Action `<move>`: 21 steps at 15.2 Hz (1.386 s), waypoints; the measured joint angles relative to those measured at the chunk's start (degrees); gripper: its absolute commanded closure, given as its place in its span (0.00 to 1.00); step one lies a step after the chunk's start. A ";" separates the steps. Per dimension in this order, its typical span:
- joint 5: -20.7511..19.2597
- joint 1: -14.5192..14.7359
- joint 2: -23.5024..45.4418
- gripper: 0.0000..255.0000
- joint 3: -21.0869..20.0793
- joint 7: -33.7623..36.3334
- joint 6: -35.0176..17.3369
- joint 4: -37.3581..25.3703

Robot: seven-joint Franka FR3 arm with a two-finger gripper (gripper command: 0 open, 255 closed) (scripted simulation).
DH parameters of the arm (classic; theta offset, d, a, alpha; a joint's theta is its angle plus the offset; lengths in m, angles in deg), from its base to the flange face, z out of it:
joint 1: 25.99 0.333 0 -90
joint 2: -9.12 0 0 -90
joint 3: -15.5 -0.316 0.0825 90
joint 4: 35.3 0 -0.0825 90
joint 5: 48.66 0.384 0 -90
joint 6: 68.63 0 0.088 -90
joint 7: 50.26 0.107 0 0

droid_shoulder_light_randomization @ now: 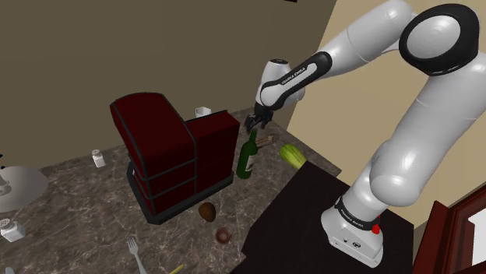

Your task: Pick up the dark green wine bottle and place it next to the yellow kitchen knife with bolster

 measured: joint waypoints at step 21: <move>1.64 -0.34 4.34 1.00 -0.29 -1.39 -4.29 -0.12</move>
